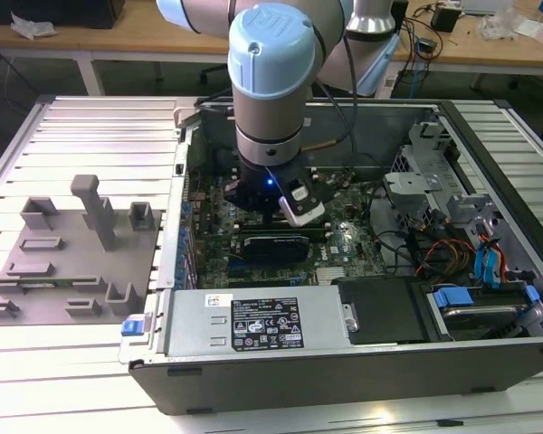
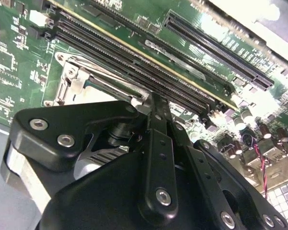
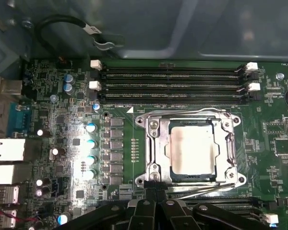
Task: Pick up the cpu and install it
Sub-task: 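Install the second cpu locking lever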
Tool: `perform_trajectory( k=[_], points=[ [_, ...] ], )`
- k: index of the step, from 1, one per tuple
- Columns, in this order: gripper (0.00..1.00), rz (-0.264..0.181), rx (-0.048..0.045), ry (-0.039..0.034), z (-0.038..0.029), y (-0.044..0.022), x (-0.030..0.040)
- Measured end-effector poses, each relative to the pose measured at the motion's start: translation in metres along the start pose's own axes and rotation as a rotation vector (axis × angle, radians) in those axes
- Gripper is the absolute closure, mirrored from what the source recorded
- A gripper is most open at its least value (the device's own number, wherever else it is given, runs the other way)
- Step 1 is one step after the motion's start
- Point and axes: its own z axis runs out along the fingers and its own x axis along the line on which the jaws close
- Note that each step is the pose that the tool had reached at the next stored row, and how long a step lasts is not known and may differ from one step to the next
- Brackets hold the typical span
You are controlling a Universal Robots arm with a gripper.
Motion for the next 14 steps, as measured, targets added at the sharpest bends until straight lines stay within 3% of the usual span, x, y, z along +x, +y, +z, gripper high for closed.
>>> perform_trajectory(
  k=[8,10,12,14],
  points=[
    [0.89,0.0,-0.0009,-0.0001,-0.0013,-0.0067,-0.0004],
    [0.89,0.0,-0.0061,-0.0003,-0.0014,-0.0068,0.0019],
    [0.89,0.001,-0.0219,-0.0018,-0.0014,-0.0069,0.008],
    [0.89,0.001,-0.0381,-0.0026,-0.001,-0.007,0.0087]
  ],
)
